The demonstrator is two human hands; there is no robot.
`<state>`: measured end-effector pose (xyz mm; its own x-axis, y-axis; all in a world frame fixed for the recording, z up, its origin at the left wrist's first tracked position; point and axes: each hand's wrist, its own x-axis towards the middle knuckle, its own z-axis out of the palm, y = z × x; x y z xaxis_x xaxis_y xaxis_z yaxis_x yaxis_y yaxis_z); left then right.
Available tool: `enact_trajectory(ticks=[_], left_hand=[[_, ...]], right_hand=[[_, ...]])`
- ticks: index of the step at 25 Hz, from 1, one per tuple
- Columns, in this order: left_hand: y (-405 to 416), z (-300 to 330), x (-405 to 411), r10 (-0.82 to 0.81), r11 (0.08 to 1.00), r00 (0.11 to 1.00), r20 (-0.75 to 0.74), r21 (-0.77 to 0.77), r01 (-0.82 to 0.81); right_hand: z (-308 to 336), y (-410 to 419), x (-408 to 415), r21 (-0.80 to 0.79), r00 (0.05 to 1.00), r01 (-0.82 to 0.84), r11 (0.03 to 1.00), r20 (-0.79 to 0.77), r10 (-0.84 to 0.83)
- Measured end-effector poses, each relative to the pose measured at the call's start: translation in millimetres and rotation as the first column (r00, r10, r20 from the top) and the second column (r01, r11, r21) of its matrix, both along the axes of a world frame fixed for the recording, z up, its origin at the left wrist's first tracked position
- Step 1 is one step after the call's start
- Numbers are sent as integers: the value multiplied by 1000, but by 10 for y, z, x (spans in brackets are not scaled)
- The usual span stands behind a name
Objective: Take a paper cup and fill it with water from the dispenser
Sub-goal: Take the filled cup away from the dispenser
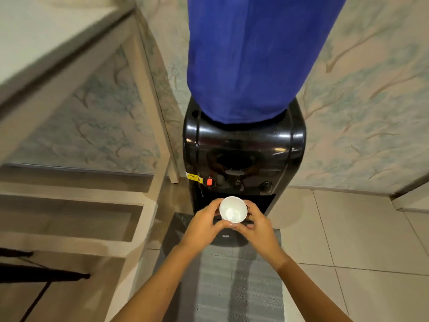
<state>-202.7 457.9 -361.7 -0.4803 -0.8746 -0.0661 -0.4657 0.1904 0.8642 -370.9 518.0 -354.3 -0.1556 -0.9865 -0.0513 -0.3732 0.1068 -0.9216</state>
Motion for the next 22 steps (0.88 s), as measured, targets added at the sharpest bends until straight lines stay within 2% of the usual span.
enact_trajectory(ticks=[5,9,14,18,22], left_hand=[[87,1130,29,-32,997,999,-43,-69,29],[83,2262,31,-88,985,994,-64,-156,78],[34,3461,142,-75,944,997,-15,-325,67],[30,4204,456,-49,915,998,-25,-402,35],[27,4591,974,8,894,998,-70,-446,-39]], right_hand=[[1114,160,-19,-122,999,-12,992,-49,7],[2107,205,-89,-234,998,-22,972,-62,7],[3264,193,-4,-383,992,-57,922,-125,9],[3923,92,263,-455,982,-90,886,-190,2],[4292,-50,727,-466,980,-147,873,-190,63]])
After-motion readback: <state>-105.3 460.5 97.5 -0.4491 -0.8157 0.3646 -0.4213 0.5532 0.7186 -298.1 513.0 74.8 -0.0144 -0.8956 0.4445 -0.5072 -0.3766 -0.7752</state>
